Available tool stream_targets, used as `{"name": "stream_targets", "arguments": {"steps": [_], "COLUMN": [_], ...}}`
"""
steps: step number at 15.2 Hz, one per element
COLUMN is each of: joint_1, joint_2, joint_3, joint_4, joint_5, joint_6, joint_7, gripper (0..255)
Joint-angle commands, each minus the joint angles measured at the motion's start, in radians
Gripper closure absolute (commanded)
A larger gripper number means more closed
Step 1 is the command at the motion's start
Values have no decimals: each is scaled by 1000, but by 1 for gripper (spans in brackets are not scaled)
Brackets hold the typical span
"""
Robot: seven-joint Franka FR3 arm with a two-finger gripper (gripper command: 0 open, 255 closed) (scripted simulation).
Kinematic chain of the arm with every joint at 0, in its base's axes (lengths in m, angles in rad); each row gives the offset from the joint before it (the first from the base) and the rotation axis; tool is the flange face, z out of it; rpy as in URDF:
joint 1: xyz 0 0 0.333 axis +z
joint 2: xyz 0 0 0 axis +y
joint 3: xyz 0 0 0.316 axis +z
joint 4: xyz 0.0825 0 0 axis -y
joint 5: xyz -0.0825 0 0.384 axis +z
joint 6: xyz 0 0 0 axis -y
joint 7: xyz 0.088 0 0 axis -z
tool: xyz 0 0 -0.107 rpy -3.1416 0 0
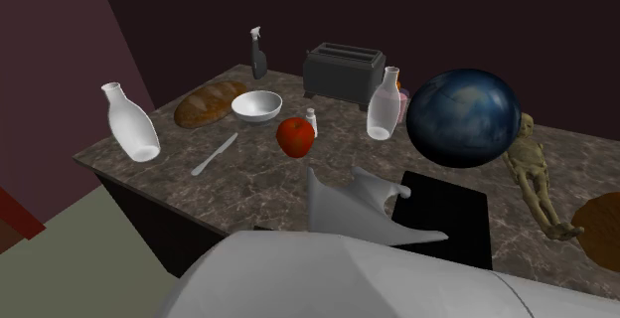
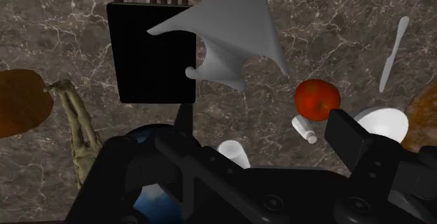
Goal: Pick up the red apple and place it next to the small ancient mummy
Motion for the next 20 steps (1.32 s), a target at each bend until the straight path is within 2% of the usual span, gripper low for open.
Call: {"name": "stream_targets", "arguments": {"steps": [1, 11, 20], "joint_1": [0, 99, 213], "joint_2": [0, 169, 451], "joint_3": [0, -15, -36], "joint_4": [0, -184, -214], "joint_5": [0, 27, 96], "joint_6": [0, 435, 815], "joint_7": [0, -209, -428], "gripper": [0, 0, 0]}}
